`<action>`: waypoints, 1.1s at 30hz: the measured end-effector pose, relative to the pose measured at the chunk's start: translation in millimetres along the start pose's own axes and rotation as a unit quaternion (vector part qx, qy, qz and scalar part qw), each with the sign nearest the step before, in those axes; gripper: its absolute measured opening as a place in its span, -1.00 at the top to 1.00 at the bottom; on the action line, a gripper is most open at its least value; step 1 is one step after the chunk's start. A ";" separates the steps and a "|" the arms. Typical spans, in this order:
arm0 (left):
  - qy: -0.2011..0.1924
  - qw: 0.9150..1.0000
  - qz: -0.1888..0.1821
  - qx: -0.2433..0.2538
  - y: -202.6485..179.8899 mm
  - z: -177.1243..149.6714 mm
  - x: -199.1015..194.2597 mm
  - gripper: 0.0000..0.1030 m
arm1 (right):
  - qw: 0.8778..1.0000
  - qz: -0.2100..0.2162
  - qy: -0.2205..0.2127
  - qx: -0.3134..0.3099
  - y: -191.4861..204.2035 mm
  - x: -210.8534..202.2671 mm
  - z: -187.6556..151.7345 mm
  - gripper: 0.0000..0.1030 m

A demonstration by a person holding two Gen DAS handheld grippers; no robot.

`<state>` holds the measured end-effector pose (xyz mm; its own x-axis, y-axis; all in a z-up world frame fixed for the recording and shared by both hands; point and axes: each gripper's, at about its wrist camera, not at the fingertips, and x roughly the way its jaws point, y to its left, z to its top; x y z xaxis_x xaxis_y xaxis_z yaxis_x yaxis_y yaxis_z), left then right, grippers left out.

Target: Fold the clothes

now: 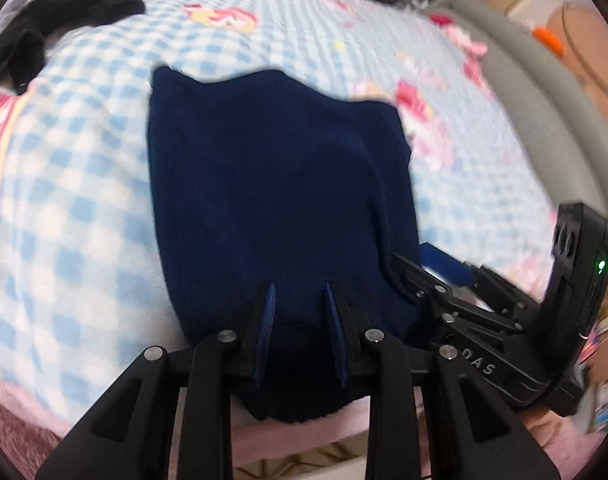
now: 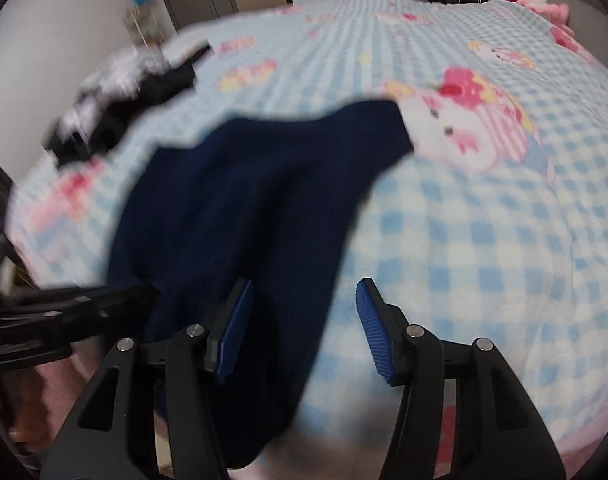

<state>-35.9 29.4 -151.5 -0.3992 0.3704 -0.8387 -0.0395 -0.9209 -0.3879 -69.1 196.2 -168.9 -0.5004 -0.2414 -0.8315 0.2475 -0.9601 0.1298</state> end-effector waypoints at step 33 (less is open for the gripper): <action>-0.061 0.997 -0.029 -0.032 40.6 21.4 -43.4 0.62 | 0.998 -0.033 -0.039 -0.031 -2.9 -19.5 25.0 0.04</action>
<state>-39.8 -26.7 -122.7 -0.5057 0.4020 -0.7633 -0.0088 -0.8871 -0.4614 -80.8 200.2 -139.6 -0.5802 -0.1903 -0.7919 0.2621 -0.9642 0.0397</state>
